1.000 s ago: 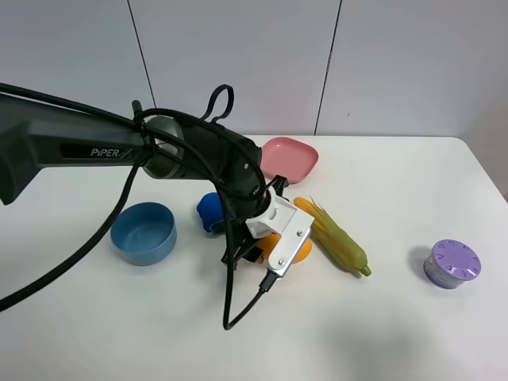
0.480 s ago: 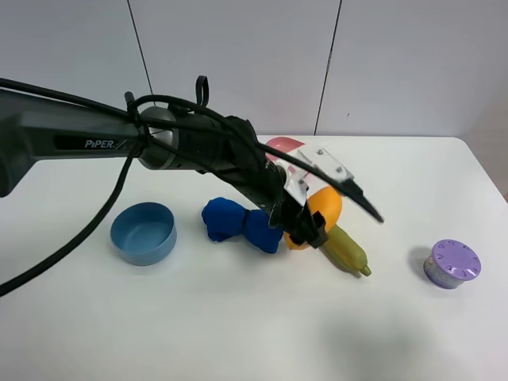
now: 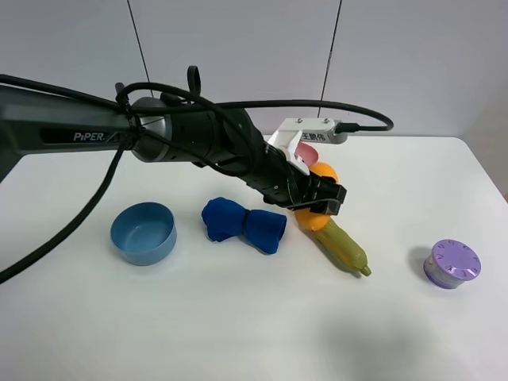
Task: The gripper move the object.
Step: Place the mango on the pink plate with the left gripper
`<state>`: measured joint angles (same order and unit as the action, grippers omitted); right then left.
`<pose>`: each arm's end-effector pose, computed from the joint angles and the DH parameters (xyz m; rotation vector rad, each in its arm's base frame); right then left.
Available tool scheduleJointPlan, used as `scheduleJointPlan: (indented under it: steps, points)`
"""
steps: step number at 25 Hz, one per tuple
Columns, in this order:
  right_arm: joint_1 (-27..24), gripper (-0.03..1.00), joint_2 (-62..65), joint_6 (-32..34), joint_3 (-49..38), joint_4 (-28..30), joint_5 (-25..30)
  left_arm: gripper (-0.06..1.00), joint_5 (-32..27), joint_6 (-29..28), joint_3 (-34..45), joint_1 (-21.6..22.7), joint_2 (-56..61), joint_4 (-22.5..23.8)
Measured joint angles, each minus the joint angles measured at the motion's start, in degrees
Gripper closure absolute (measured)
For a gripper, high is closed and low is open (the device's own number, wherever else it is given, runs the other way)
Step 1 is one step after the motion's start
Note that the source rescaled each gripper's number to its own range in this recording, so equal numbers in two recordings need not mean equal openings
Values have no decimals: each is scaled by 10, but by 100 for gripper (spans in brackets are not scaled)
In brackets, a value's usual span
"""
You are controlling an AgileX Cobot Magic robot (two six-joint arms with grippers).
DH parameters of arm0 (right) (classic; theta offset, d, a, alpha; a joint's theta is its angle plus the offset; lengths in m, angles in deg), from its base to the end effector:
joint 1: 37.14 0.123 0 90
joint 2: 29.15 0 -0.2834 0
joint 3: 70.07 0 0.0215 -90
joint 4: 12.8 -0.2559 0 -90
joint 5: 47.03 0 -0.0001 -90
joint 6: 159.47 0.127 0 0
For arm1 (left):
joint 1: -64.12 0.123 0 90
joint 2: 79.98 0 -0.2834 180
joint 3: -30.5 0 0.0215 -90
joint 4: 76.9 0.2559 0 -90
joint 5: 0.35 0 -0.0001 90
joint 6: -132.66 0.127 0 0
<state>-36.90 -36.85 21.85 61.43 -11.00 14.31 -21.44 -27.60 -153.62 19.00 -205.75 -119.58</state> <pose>0.0324 -0.0034 0.2624 0.0210 2.0510 -0.0207 0.3153 -0.3606 0.1462 0.6491 2.4507 -0.8001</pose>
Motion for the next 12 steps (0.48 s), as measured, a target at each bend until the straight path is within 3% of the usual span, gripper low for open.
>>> scheduleJointPlan:
  steps: [6, 12]
  points:
    - [0, -3, 0, 0, 0, 0, 0, 93, 32, -1, -8, 9, 50, 49]
    - [0, -3, 0, 0, 0, 0, 0, 93, -26, -1, -83, 41, 52, 143]
